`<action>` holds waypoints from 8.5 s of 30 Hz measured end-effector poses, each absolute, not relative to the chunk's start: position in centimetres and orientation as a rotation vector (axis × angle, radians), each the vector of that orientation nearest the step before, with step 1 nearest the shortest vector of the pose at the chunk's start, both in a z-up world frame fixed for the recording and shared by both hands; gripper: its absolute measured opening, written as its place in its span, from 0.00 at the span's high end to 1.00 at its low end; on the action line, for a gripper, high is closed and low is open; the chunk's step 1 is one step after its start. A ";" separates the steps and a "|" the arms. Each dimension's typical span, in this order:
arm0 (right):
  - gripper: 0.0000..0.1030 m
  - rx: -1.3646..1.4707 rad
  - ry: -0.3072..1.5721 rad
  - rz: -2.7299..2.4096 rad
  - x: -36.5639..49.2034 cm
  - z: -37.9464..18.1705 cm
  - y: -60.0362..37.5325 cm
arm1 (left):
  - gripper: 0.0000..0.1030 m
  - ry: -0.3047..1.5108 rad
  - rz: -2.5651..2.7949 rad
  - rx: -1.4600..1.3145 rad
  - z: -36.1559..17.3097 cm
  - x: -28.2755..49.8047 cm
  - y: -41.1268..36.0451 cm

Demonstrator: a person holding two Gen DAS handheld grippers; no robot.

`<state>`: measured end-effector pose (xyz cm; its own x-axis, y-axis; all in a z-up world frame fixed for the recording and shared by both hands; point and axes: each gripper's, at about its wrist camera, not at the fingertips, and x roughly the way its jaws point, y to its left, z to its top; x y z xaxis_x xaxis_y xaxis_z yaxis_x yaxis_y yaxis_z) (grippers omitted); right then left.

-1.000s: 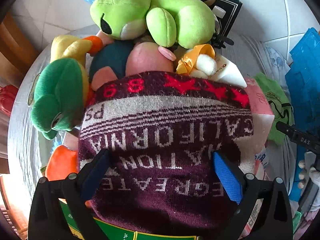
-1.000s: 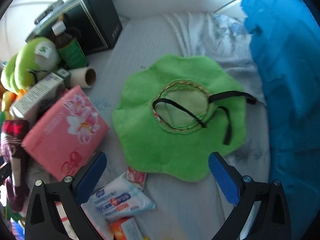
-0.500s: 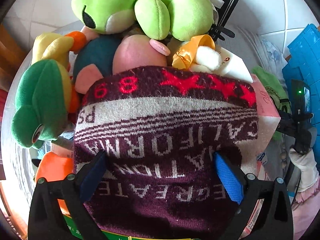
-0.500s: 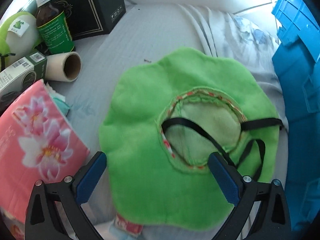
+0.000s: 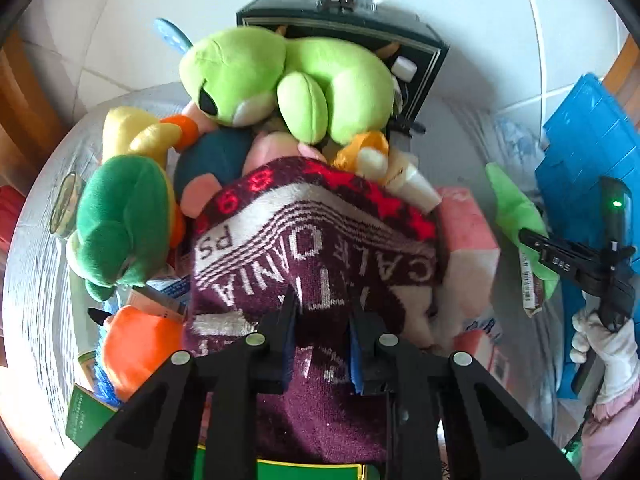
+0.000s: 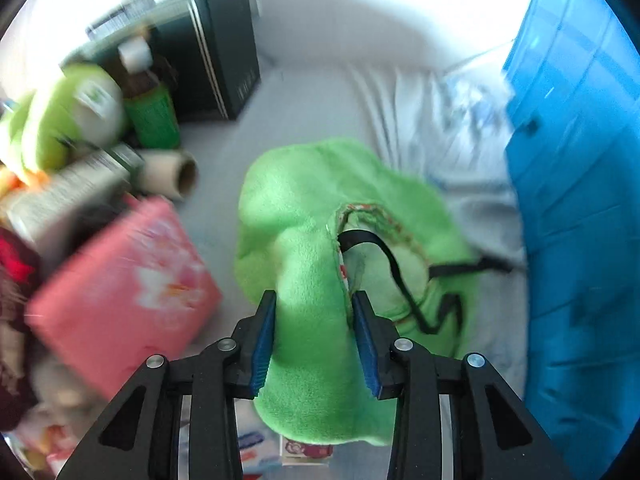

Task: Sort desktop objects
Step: 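Grasp the maroon knit hat with left tool while right tool grasps green felt hat, then carry both hats into the blue crate and open both tools to release, then withdraw both tools from the crate back toward the pile, then grasp teal-white medicine box with left tool while right tool grasps white medicine box, then carry both medicine boxes into the blue crate and lower them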

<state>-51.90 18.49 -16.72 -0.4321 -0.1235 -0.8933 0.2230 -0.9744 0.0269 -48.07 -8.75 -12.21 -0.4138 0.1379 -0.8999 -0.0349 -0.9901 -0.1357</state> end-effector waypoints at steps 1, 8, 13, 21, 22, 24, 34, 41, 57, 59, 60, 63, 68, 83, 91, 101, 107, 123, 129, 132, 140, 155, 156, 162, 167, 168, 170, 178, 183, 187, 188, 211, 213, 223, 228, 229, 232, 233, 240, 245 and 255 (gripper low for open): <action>0.65 1.503 0.130 -2.509 -51.4 -15.1 18.4 | 0.81 -0.141 2.576 -1.618 -11.4 -47.7 -9.0; 0.65 1.179 0.044 -2.589 -47.6 -2.5 18.2 | 0.82 -0.085 2.733 -1.343 -3.1 -44.5 -8.6; 0.65 1.008 -0.023 -2.628 -44.3 4.9 20.9 | 0.82 -0.009 2.799 -1.144 3.5 -42.2 -6.7; 0.65 0.836 -0.056 -2.723 -40.6 14.0 28.1 | 0.82 0.033 2.761 -0.955 11.4 -40.9 0.5; 0.65 0.821 -0.056 -2.738 -40.4 15.0 29.2 | 0.82 0.042 2.752 -0.935 12.3 -40.7 1.8; 0.65 0.791 -0.047 -2.770 -39.7 16.7 31.3 | 0.82 0.065 2.724 -0.892 14.0 -40.2 5.2; 0.65 0.844 0.078 -2.927 -41.7 19.0 46.7 | 0.82 0.064 2.507 -0.777 20.1 -40.3 27.5; 0.65 1.097 0.129 -2.860 -47.2 11.9 54.6 | 0.82 0.138 2.395 -0.970 14.9 -43.8 43.5; 0.65 1.651 0.465 -2.609 -57.1 -10.2 56.6 | 0.82 0.265 2.238 -1.558 -5.9 -54.7 54.8; 0.65 1.725 0.467 -2.550 -57.1 -12.3 56.6 | 0.82 0.305 2.261 -1.585 -7.0 -54.7 55.1; 0.65 1.753 0.468 -2.521 -57.1 -13.1 56.5 | 0.82 0.349 2.278 -1.589 -7.4 -54.6 55.4; 0.65 1.819 0.480 -2.440 -56.6 -15.2 56.0 | 0.82 0.457 2.275 -1.629 -8.5 -54.1 56.3; 0.44 1.920 0.379 -2.280 -55.5 -17.3 55.5 | 0.34 0.527 2.367 -1.648 -8.2 -53.2 55.9; 0.06 2.047 0.369 -2.149 -50.8 -10.1 57.6 | 0.22 0.433 2.301 -1.595 -1.0 -48.3 52.9; 0.01 1.879 0.355 -2.204 -46.8 -4.6 58.0 | 0.19 0.349 2.334 -1.401 5.2 -42.1 48.9; 0.00 1.578 0.307 -2.334 -40.9 1.8 56.1 | 0.19 0.239 2.451 -1.098 10.5 -34.3 41.9; 0.00 1.389 0.197 -2.385 -37.9 4.6 53.8 | 0.19 0.150 2.636 -0.906 11.4 -30.7 34.9; 0.00 0.954 0.020 -2.341 -30.1 7.4 38.1 | 0.19 -0.120 2.960 -1.011 4.6 -25.3 11.6; 0.00 0.912 0.029 -2.228 -27.5 5.5 31.4 | 0.19 -0.202 3.063 -1.122 1.1 -23.2 3.3; 0.00 0.913 0.074 -2.194 -26.4 3.9 28.2 | 0.19 -0.288 3.066 -1.177 -0.9 -22.1 0.0; 0.00 1.017 0.105 -2.089 -24.6 -3.0 23.8 | 0.19 -0.346 3.159 -1.283 -6.6 -18.0 -5.0; 0.00 1.340 0.259 -1.960 -21.5 -19.1 23.5 | 0.19 -0.245 2.989 -1.536 -19.3 -14.1 -2.1; 0.00 1.353 0.263 -1.952 -21.2 -19.8 23.8 | 0.19 -0.213 2.982 -1.542 -19.9 -14.4 -1.7; 0.00 1.441 0.252 -1.922 -20.4 -22.9 25.3 | 0.19 -0.085 2.901 -1.595 -23.2 -16.2 0.1; 0.00 1.496 0.235 -1.910 -19.8 -24.0 26.2 | 0.19 -0.034 2.899 -1.590 -23.6 -17.2 0.7; 0.00 1.504 0.234 -1.910 -19.7 -24.1 26.3 | 0.19 -0.016 2.892 -1.600 -23.7 -17.3 0.9; 0.00 1.526 0.225 -1.908 -19.6 -24.3 26.4 | 0.19 0.015 2.872 -1.618 -23.7 -17.1 1.5; 0.02 1.524 0.236 -1.918 -19.2 -24.0 26.7 | 0.33 -0.089 2.803 -1.686 -25.0 -16.8 1.5; 0.03 1.511 0.232 -1.926 -19.6 -23.2 26.6 | 0.56 -0.183 2.778 -1.643 -24.0 -18.2 2.0; 0.15 1.489 0.196 -1.910 -20.1 -21.5 25.6 | 0.64 -0.084 2.706 -1.673 -24.3 -18.1 4.5; 0.15 1.475 0.188 -1.902 -20.1 -21.0 25.1 | 0.65 -0.072 2.690 -1.686 -24.6 -18.0 5.0; 0.82 1.433 0.137 -1.865 -20.4 -17.2 18.0 | 0.66 -0.056 2.800 -1.386 -17.3 -18.2 4.9; 0.83 1.383 0.120 -1.885 -20.4 -15.6 18.7 | 0.66 -0.046 2.819 -1.330 -15.7 -18.4 5.4; 0.83 1.103 0.098 -2.066 -22.5 -6.1 22.6 | 0.66 0.045 2.869 -1.061 -7.6 -20.6 9.8; 0.83 0.928 0.095 -2.207 -24.6 1.3 26.1 | 0.65 0.083 2.864 -0.920 -2.3 -23.2 13.1; 0.83 0.901 0.095 -2.238 -25.0 2.6 26.9 | 0.66 0.089 2.859 -0.886 -1.1 -23.9 14.1; 0.83 0.813 0.096 -2.333 -26.3 6.7 30.1 | 0.65 0.116 2.846 -0.788 2.5 -25.6 17.1; 0.83 0.788 0.101 -2.367 -26.7 7.9 31.1 | 0.65 0.121 2.838 -0.751 3.7 -26.1 18.3; 0.83 0.709 0.143 -2.603 -30.3 13.2 40.5 | 0.65 0.131 2.700 -0.646 10.7 -30.1 28.5; 0.83 0.821 0.175 -2.718 -35.1 13.3 47.8 | 0.65 0.120 2.551 -0.764 12.2 -33.7 37.1; 0.83 1.363 0.250 -2.549 -46.4 1.0 55.9 | 0.66 0.310 2.278 -1.321 2.7 -43.1 49.5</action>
